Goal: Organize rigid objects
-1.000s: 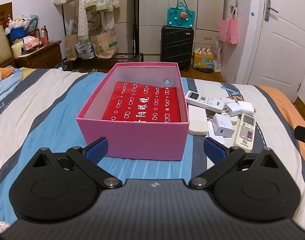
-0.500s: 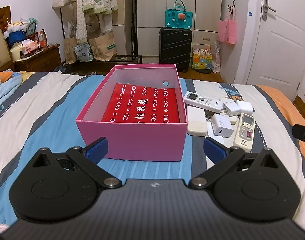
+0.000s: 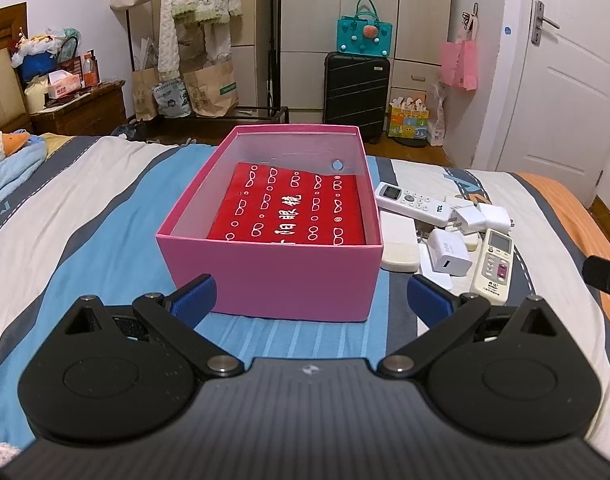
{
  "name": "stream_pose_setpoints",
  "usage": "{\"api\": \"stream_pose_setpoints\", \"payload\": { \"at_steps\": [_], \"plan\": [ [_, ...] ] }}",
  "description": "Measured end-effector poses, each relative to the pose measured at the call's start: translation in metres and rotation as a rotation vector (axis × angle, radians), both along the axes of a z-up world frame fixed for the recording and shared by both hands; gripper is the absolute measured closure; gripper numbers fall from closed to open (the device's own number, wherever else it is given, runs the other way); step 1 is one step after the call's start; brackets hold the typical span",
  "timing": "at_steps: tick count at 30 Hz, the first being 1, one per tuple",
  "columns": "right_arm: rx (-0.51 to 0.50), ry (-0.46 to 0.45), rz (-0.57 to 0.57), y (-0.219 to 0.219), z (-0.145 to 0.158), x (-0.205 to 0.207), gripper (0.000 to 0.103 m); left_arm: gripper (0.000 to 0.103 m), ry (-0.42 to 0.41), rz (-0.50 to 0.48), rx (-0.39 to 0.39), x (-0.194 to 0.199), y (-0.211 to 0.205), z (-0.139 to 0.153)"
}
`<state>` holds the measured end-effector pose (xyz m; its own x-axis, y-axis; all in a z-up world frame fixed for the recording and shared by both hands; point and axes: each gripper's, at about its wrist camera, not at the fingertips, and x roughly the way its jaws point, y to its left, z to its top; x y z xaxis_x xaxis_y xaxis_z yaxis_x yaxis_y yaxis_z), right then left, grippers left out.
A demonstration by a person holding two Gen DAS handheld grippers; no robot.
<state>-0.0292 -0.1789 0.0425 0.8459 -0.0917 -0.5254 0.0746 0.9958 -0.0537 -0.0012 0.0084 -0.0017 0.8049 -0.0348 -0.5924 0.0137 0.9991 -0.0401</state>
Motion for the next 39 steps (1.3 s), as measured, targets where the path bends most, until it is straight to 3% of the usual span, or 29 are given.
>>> {"api": "stream_pose_setpoints", "payload": {
  "at_steps": [25,29,34,39],
  "plan": [
    [0.001,0.008,0.004,-0.003,-0.004,0.004,0.002,0.000,0.018,-0.035,-0.003,-0.001,0.000,0.001],
    [0.042,-0.050,0.061,-0.010,0.006,0.004,0.002,0.000,0.037,-0.072,0.024,0.003,0.001,0.024],
    [0.120,-0.180,0.217,-0.022,0.027,0.013,0.002,0.000,0.064,-0.145,0.174,0.015,0.008,0.065],
    [0.141,-0.138,0.289,-0.027,0.047,0.054,0.002,0.000,0.018,-0.226,0.120,0.040,0.036,0.115]
  ]
}}
